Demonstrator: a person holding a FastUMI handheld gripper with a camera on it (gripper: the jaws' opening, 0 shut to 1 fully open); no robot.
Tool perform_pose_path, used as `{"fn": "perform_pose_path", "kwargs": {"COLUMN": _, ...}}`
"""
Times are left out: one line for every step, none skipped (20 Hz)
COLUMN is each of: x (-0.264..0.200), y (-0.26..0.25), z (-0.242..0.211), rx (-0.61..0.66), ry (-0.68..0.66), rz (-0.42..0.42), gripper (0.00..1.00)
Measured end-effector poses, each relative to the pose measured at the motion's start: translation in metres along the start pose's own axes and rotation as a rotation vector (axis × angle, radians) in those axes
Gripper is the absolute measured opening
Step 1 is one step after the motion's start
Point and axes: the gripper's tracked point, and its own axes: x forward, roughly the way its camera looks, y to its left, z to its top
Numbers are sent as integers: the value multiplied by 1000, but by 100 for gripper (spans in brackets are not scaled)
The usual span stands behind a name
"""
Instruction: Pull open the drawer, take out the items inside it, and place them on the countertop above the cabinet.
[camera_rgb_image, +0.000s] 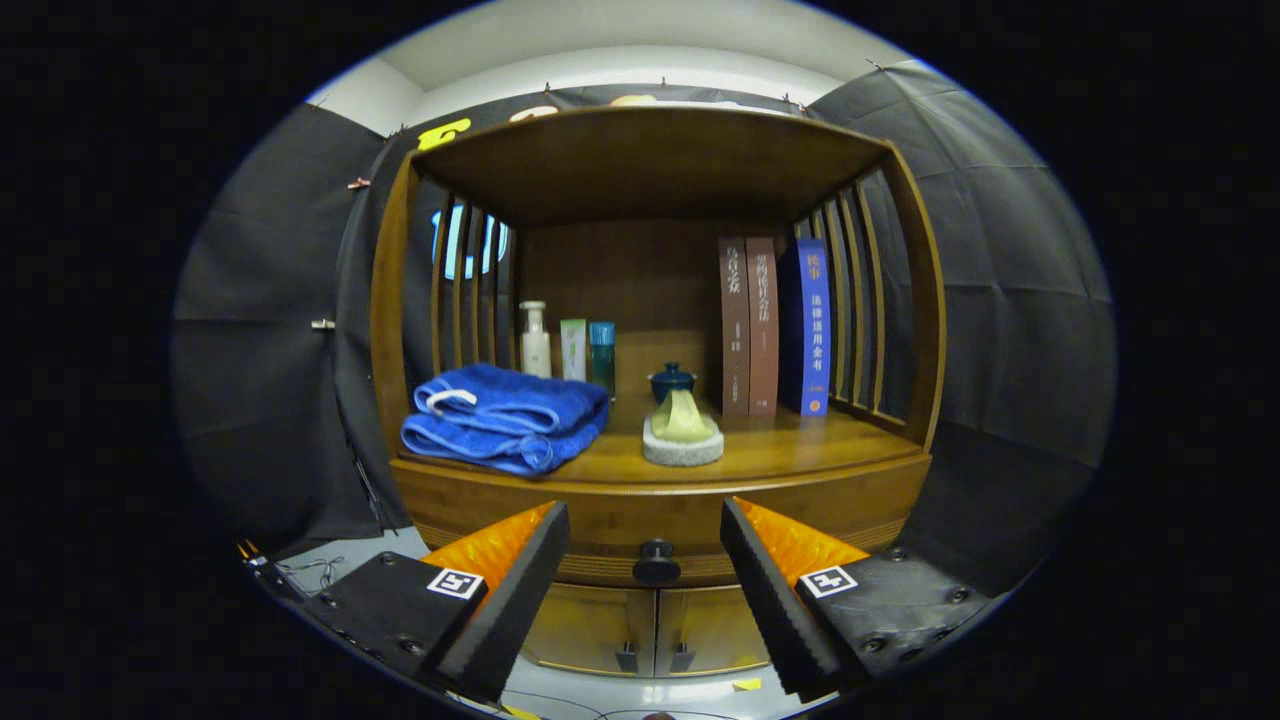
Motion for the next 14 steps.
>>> {"fn": "perform_pose_path", "kwargs": {"x": -4, "y": 1, "z": 13, "rx": 2, "ry": -4, "rz": 9, "gripper": 99}}
{"fn": "perform_pose_path", "kwargs": {"x": -8, "y": 0, "z": 24, "rx": -6, "ry": 1, "rz": 11, "gripper": 99}}
{"fn": "perform_pose_path", "kwargs": {"x": -12, "y": -2, "z": 36, "rx": -14, "ry": 1, "rz": 12, "gripper": 99}}
{"fn": "perform_pose_path", "kwargs": {"x": -18, "y": -1, "z": 51, "rx": -17, "ry": -6, "rz": 15, "gripper": 99}}
{"fn": "perform_pose_path", "kwargs": {"x": -22, "y": 0, "z": 66, "rx": -18, "ry": -17, "rz": 18, "gripper": 99}}
{"fn": "perform_pose_path", "kwargs": {"x": -28, "y": -1, "z": 80, "rx": -19, "ry": -26, "rz": 17, "gripper": 99}}
{"fn": "perform_pose_path", "kwargs": {"x": -33, "y": -1, "z": 94, "rx": -16, "ry": -34, "rz": 19, "gripper": 99}}
{"fn": "perform_pose_path", "kwargs": {"x": -37, "y": 0, "z": 107, "rx": -6, "ry": -37, "rz": 23, "gripper": 99}}
{"fn": "perform_pose_path", "kwargs": {"x": -44, "y": 3, "z": 117, "rx": 9, "ry": -35, "rz": 28, "gripper": 99}}
{"fn": "perform_pose_path", "kwargs": {"x": -48, "y": 5, "z": 128, "rx": 28, "ry": -30, "rz": 40, "gripper": 99}}
{"fn": "perform_pose_path", "kwargs": {"x": -52, "y": 7, "z": 139, "rx": 45, "ry": -24, "rz": 51, "gripper": 99}}
{"fn": "perform_pose_path", "kwargs": {"x": -55, "y": 7, "z": 149, "rx": 56, "ry": -22, "rz": 56, "gripper": 99}}
{"fn": "perform_pose_path", "kwargs": {"x": -58, "y": 5, "z": 158, "rx": 55, "ry": -20, "rz": 53, "gripper": 99}}
{"fn": "perform_pose_path", "kwargs": {"x": -61, "y": 2, "z": 167, "rx": 42, "ry": -21, "rz": 40, "gripper": 98}}
